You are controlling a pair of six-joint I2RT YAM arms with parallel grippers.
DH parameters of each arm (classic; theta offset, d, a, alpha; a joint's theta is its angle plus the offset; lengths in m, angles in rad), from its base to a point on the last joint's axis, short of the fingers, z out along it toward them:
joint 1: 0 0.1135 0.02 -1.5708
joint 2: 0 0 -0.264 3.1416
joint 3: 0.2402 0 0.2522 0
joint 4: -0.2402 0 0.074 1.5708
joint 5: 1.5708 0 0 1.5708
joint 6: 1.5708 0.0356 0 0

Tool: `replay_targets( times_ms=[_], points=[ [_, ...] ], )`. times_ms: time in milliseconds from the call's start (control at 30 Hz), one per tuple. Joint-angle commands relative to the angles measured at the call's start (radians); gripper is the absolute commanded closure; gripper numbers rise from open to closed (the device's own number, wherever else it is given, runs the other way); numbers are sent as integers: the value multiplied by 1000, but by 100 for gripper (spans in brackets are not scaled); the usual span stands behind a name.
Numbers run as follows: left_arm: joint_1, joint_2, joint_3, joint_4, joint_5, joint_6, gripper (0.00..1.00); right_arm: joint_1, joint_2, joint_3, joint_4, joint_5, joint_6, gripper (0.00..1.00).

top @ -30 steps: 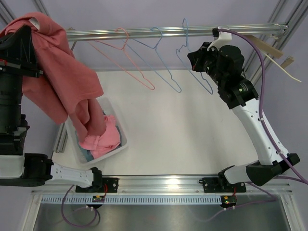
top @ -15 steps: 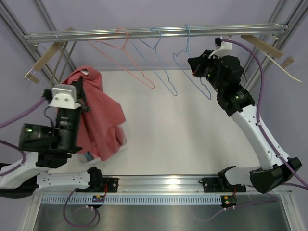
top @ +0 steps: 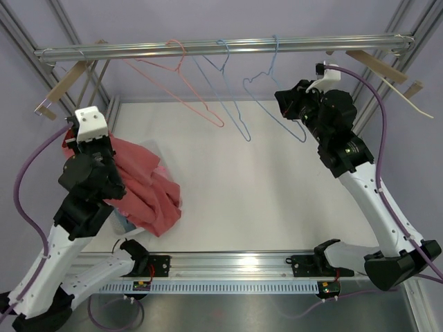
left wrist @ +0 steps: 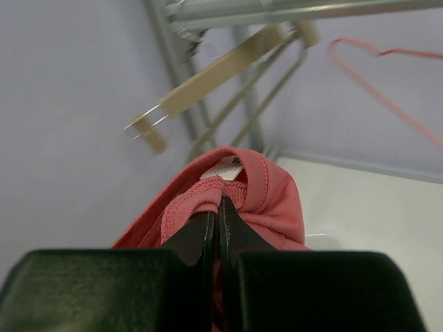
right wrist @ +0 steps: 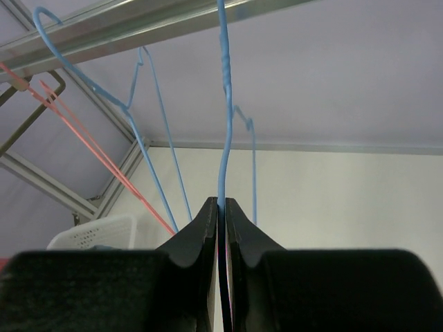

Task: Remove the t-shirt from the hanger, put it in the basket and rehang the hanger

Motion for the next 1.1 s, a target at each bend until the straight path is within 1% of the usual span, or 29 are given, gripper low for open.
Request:
replay_targets(
  times_ms=[0, 67, 100, 167, 200, 267, 300, 333, 367, 433, 467, 500, 633, 733, 800, 933, 1067],
  points=[
    [203, 50, 59, -239, 13, -239, 100, 5, -60, -28, -64, -15, 7, 84],
    [231, 64, 15, -269, 45, -289, 100, 5, -66, -47, -60, -8, 13, 81],
    [263, 108, -2, -292, 57, -343, 100, 3, -69, -48, -63, -8, 13, 76],
    [308, 157, -6, -356, 112, -413, 100, 5, -71, -42, -87, -12, 11, 70],
    [366, 194, -1, -384, 196, -481, 100, 3, -78, -38, -98, -12, 10, 63],
    [437, 216, 16, -431, 287, -552, 100, 5, -91, -34, -124, -17, 10, 56],
    [496, 222, 14, -439, 362, -591, 100, 3, -110, -34, -129, -21, 8, 52],
    [517, 229, 10, -447, 387, -605, 100, 3, -123, -39, -140, -28, 10, 45],
    [549, 234, 7, -462, 426, -619, 100, 5, -146, -41, -143, -29, 14, 42],
    [578, 245, -2, -483, 480, -670, 100, 3, -172, -47, -147, -63, 21, 36],
    [589, 246, -30, -494, 508, -691, 100, 5, -198, -50, -149, -72, 24, 34],
    [607, 245, -50, -497, 560, -725, 100, 5, -209, -53, -152, -84, 31, 34],
    [636, 239, -162, -490, 661, -825, 100, 6, -276, -89, -147, -166, 68, 33],
    [642, 251, -242, -459, 741, -904, 100, 29, -331, -157, -99, -225, 125, 38],
    [642, 240, -306, -435, 810, -970, 100, 70, -370, -194, -78, -238, 151, 41],
    [642, 223, -415, -349, 870, -1052, 100, 111, -414, -267, -77, -221, 163, 41],
    [642, 225, -499, -237, 919, -1130, 100, 143, -436, -297, -74, -241, 179, 41]
  ],
)
